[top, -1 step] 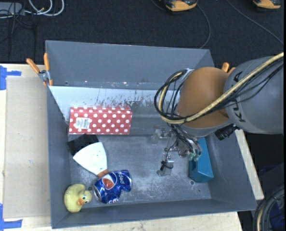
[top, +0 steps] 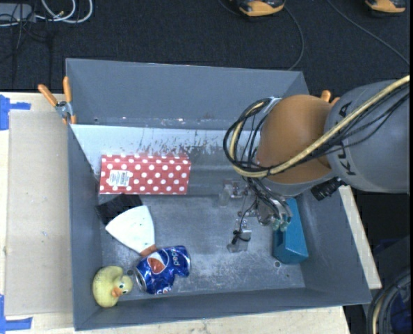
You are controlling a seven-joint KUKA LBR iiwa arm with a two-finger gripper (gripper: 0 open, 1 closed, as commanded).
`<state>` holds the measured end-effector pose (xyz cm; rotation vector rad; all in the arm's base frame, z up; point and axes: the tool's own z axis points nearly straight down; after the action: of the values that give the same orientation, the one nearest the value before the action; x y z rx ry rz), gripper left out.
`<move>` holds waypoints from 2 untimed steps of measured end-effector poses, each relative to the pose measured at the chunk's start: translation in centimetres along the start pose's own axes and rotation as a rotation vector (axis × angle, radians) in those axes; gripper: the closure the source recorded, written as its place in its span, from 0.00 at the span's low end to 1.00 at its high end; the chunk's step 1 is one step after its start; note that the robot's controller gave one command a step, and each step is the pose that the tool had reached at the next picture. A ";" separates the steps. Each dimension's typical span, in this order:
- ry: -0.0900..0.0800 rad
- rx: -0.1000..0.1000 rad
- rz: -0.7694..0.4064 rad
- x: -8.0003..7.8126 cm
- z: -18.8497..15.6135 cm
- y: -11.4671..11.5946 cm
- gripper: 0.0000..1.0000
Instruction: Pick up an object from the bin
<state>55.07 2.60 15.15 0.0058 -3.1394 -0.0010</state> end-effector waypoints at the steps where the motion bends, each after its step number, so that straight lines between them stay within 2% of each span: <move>1: 0.008 -0.002 -0.077 2.1 -2.7 -3.0 0.00; 2: 0.006 0.000 -0.089 1.3 -8.5 -5.1 0.00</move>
Offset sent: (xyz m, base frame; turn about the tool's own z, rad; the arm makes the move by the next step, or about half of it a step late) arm 0.0044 -0.0609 0.1455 -0.0795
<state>53.78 -2.48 23.70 0.1459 -3.1305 -0.0006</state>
